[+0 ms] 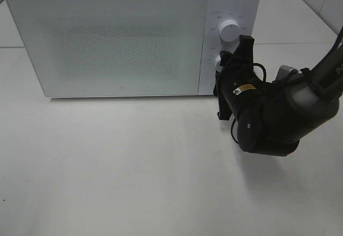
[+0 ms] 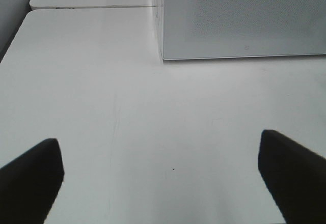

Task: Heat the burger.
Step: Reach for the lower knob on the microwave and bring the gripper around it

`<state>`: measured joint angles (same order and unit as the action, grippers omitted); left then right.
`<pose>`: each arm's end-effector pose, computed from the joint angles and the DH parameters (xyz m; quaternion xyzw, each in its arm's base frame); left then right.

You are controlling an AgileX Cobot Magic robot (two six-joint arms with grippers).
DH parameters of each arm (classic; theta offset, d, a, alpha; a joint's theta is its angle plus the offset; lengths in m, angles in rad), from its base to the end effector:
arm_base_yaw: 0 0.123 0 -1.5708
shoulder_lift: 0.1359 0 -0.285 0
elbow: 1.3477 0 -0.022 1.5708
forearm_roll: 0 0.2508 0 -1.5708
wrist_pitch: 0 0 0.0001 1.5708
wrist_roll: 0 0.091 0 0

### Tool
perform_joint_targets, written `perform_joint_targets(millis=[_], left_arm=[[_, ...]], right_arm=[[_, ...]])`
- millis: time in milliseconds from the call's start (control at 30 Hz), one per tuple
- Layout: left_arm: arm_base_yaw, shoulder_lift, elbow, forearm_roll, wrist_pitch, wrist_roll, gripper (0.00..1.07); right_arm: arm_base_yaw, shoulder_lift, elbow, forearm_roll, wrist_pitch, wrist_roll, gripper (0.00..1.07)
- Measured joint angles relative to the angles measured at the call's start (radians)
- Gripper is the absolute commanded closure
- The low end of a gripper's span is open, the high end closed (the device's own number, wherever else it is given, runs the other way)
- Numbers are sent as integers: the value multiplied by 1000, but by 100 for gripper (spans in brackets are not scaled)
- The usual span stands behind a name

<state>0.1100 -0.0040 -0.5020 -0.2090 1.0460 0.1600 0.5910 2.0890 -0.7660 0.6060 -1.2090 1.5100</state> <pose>-0.0042 -0.0169 0.2804 0.0246 0.8428 -0.0323 0.5367 0.3204 0.1566 0.1120 0.5456 0.4930 0.5149 0.4406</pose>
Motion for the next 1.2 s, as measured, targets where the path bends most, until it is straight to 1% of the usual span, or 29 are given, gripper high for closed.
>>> perform_joint_targets(millis=[67, 167, 233, 267, 300, 333, 367, 400, 433, 467, 500, 533, 600, 633, 667, 700, 733, 800, 933, 967, 1067, 1133, 1200], left_arm=[[0, 0, 0, 0, 0, 0, 9], [0, 0, 0, 0, 0, 0, 9], [0, 0, 0, 0, 0, 0, 9], [0, 0, 0, 0, 0, 0, 9], [0, 0, 0, 0, 0, 0, 9], [0, 0, 0, 0, 0, 0, 9], [0, 0, 0, 0, 0, 0, 9], [0, 0, 0, 0, 0, 0, 9], [0, 0, 0, 0, 0, 0, 9], [0, 0, 0, 0, 0, 0, 9], [0, 0, 0, 0, 0, 0, 9], [0, 0, 0, 0, 0, 0, 9], [0, 0, 0, 0, 0, 0, 9], [0, 0, 0, 0, 0, 0, 9], [0, 0, 0, 0, 0, 0, 9], [0, 0, 0, 0, 0, 0, 9], [0, 0, 0, 0, 0, 0, 9], [0, 0, 0, 0, 0, 0, 9], [0, 0, 0, 0, 0, 0, 9], [0, 0, 0, 0, 0, 0, 9], [0, 0, 0, 0, 0, 0, 9], [0, 0, 0, 0, 0, 0, 9], [0, 0, 0, 0, 0, 0, 9]], right_arm=[[0, 0, 0, 1, 0, -11, 101], [0, 0, 0, 1, 0, -19, 99], [0, 0, 0, 2, 0, -41, 90], [0, 0, 0, 2, 0, -41, 90], [0, 0, 0, 3, 0, -46, 86], [0, 0, 0, 3, 0, -46, 86], [0, 0, 0, 3, 0, -53, 78], [0, 0, 0, 3, 0, -55, 73], [0, 0, 0, 3, 0, -55, 73], [0, 0, 0, 3, 0, -71, 62], [0, 0, 0, 4, 0, -89, 56], [0, 0, 0, 4, 0, -89, 56], [1, 0, 0, 4, 13, -114, 34], [1, 0, 0, 4, 13, -114, 34], [2, 0, 4, 2, 16, -124, 30], [2, 0, 4, 2, 16, -124, 30], [2, -8, 12, -3, 18, -138, 24], [1, -24, 23, -7, 15, -156, 24], [-1, -49, 55, -38, 7, -166, 27], [-1, -56, 80, -65, 7, -169, 30], [-1, -59, 95, -77, 7, -172, 32], [-1, -83, 159, -115, 12, -174, 33], [-1, -96, 178, -128, 18, -174, 33]])
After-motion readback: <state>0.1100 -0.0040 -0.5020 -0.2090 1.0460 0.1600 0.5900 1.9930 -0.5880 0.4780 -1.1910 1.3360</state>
